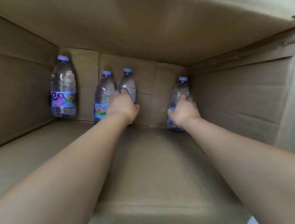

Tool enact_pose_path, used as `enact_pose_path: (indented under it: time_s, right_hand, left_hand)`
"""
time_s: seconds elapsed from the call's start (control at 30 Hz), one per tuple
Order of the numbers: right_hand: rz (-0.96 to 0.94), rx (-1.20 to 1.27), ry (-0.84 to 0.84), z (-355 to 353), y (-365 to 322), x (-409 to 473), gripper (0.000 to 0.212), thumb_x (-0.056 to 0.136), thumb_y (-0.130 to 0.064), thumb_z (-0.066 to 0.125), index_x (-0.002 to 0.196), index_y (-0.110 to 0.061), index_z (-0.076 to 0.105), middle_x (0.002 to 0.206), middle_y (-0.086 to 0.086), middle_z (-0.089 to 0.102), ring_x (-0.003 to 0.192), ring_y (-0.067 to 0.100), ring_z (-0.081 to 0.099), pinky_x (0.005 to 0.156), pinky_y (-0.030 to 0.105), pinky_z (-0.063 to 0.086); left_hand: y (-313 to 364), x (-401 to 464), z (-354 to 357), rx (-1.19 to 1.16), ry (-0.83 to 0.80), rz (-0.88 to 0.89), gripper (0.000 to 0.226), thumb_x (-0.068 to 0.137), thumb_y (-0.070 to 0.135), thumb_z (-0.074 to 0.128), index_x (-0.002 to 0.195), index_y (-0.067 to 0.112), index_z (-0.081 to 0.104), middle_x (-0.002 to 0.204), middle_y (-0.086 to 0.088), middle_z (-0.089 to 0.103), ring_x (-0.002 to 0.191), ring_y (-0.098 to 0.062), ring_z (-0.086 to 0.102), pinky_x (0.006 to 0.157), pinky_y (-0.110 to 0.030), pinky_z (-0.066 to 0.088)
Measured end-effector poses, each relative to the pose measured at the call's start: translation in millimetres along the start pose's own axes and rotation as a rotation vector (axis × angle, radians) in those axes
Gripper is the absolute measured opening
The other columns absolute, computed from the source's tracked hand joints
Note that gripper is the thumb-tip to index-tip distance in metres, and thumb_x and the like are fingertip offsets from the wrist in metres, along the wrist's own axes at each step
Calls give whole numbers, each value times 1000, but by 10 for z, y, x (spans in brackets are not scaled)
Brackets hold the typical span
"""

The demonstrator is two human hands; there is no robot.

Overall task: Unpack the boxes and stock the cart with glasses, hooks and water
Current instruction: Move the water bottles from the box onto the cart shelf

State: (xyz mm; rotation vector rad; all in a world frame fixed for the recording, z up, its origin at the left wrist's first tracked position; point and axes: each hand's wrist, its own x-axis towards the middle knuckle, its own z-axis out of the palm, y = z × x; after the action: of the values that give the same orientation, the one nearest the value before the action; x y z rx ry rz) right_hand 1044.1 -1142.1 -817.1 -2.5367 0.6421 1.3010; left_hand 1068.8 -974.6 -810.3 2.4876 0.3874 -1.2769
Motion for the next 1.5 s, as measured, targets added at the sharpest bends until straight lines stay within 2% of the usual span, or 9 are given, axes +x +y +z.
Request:
enact_pose_path:
  time_s: [0.13,0.27,0.43,0.63,0.77,0.93,1.07,1.33,1.5]
  right_hand:
    - [85,93,-39,227,58,377,94,87,-39,62,150,-13,-3,156,21,-5,144,34,5,115,38,16]
    - [62,62,-30,443,43,369,92,88,-39,58,150,-18,-6,155,19,-15,144,32,-7,115,43,12]
    - [-126,20,193,566,-91,231,85,84,-30,61,150,-16,8,152,11,15,136,30,19,107,44,28]
    - [127,388,83,650,-159,551,90,75,-34,76,142,-9,23,138,14,38,127,30,39,100,33,35]
    - [146,463,1,659,-155,620,72,71,-35,79,123,-10,36,125,9,56,112,27,57,85,31,45]
    - [143,475,103,514,-186,211,66,71,-35,78,117,-11,38,122,9,55,109,29,57,83,34,46]
    - [172,546,66,248,-258,-225,64,72,-34,78,116,-9,37,123,9,54,107,29,57,82,34,46]
    - [111,471,38,252,-325,-19,69,71,-36,78,119,-10,35,123,11,53,109,31,57,79,33,45]
    - [119,467,37,462,-215,232,71,71,-36,79,119,-11,35,123,11,52,110,30,55,81,33,45]
  left_hand:
    - [-44,433,283,-21,47,1,82,88,29,58,148,3,8,152,-18,20,138,-32,23,111,-36,24]
    - [-89,532,487,-107,80,-13,88,89,26,58,149,4,-1,156,-16,4,144,-28,7,116,-31,13]
    - [-88,508,558,-255,275,32,71,84,17,64,143,6,27,137,-15,32,129,-31,34,107,-34,29]
    - [-55,679,670,-360,-53,-112,74,77,32,76,134,10,34,135,-11,48,123,-28,49,96,-31,39]
    - [-27,734,746,-487,-93,-107,67,73,27,79,127,12,42,127,-6,57,114,-23,56,90,-27,42]
    - [-61,409,545,-316,40,-171,52,83,24,68,125,5,45,125,-17,57,116,-33,54,92,-35,42]
    - [47,30,329,-143,-128,-156,49,84,31,67,123,4,53,130,-19,47,118,-34,50,97,-36,41]
    - [100,374,328,-206,-81,-165,64,86,35,66,133,1,37,134,-16,50,123,-31,49,94,-34,40]
    - [83,632,826,-483,-52,-207,80,77,26,76,138,12,27,133,-11,51,119,-27,52,93,-32,41]
